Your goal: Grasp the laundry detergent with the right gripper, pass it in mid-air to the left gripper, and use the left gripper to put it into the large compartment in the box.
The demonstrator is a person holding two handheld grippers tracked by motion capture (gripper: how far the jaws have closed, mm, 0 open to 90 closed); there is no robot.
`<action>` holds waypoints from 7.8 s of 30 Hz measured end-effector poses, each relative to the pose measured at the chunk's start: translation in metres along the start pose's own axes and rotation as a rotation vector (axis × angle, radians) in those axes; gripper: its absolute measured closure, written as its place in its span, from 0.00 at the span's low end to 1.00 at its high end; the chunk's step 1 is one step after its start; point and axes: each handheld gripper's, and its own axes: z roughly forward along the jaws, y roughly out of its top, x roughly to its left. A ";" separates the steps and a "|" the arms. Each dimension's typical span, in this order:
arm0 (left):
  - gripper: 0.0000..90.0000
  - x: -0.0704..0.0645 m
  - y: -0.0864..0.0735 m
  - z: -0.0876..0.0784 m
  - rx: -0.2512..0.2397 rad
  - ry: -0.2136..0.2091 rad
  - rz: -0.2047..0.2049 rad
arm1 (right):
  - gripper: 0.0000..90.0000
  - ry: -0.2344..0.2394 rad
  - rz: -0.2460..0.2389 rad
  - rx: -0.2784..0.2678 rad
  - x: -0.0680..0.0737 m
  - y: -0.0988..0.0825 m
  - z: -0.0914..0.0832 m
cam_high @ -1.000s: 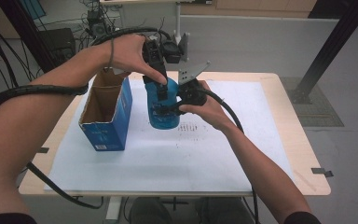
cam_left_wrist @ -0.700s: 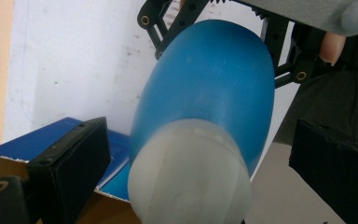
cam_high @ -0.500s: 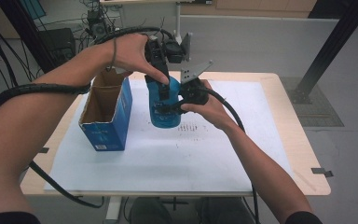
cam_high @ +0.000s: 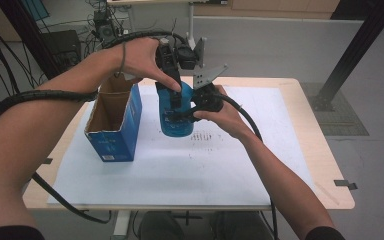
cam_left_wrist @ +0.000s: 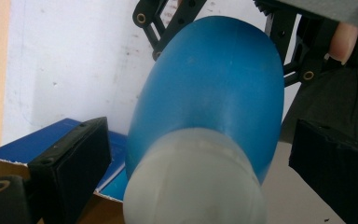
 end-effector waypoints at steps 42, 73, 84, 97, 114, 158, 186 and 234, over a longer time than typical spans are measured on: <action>0.07 -0.003 0.002 -0.005 -0.018 0.000 0.013 | 0.51 0.008 -0.008 -0.006 0.000 0.003 -0.001; 0.08 -0.003 0.002 -0.005 -0.020 0.003 0.017 | 0.51 0.010 -0.019 -0.012 0.001 0.005 -0.004; 0.08 -0.004 0.003 -0.004 -0.021 0.006 0.026 | 0.51 0.015 -0.021 -0.014 0.001 0.006 -0.004; 0.09 -0.004 0.002 -0.004 -0.019 0.007 0.025 | 0.51 0.016 -0.024 -0.015 0.002 0.007 -0.004; 0.13 -0.004 0.002 -0.002 -0.010 0.008 0.032 | 0.51 0.016 -0.040 -0.014 0.003 0.007 -0.004; 0.40 -0.007 0.002 0.001 0.005 -0.002 0.062 | 0.50 0.036 -0.050 -0.014 0.005 0.005 -0.001; 0.40 -0.006 0.002 0.004 0.027 -0.012 0.062 | 0.50 0.036 -0.046 -0.004 0.005 0.004 0.001; 0.41 -0.008 -0.001 0.004 0.019 -0.019 0.062 | 0.48 0.052 -0.038 -0.001 0.007 0.004 0.004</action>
